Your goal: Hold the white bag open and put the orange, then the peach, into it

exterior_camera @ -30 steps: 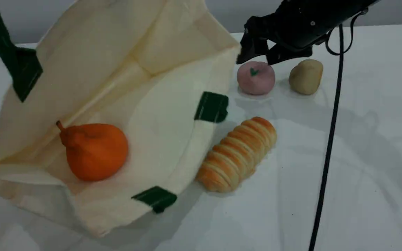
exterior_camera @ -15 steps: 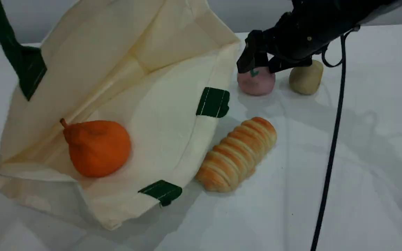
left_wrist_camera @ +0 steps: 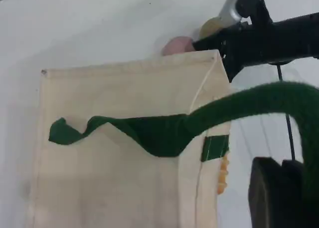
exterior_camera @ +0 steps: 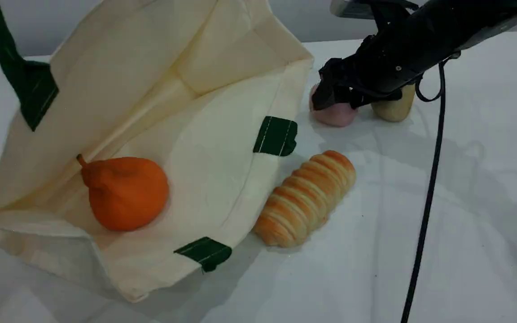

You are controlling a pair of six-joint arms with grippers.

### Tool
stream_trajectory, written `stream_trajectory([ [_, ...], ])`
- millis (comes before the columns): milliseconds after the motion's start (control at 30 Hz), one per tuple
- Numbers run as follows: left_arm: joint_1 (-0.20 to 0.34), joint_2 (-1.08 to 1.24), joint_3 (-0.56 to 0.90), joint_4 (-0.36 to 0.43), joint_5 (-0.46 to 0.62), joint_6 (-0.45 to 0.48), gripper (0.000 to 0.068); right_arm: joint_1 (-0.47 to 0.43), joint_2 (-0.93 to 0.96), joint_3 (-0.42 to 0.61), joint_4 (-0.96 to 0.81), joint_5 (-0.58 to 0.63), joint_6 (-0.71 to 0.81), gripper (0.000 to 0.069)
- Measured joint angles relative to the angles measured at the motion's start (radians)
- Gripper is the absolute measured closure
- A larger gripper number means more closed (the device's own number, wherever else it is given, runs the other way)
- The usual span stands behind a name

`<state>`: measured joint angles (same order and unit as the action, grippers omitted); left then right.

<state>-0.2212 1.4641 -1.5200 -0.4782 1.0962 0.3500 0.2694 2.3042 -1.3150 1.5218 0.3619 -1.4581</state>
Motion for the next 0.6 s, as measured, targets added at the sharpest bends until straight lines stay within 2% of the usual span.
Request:
stream_trajectory([
  [67, 0.000, 0.000, 0.000, 0.000, 0.000, 0.000, 0.0635, 0.000, 0.000, 0.000, 0.000, 0.000, -0.002, 0.0346],
  [167, 0.000, 0.000, 0.000, 0.000, 0.000, 0.000, 0.0635, 0.000, -0.001, 0.000, -0.001, 0.036, -0.002, 0.0566],
  [200, 0.000, 0.000, 0.000, 0.000, 0.000, 0.000, 0.0635, 0.001, -0.003, 0.000, -0.001, 0.046, -0.003, 0.0605],
  [367, 0.000, 0.000, 0.000, -0.001, 0.000, 0.000, 0.0635, -0.019, -0.054, 0.002, -0.018, 0.014, -0.009, 0.0619],
  [600, 0.000, 0.000, 0.000, -0.008, 0.000, 0.001, 0.0635, -0.112, -0.187, 0.003, -0.039, 0.005, 0.006, 0.0619],
])
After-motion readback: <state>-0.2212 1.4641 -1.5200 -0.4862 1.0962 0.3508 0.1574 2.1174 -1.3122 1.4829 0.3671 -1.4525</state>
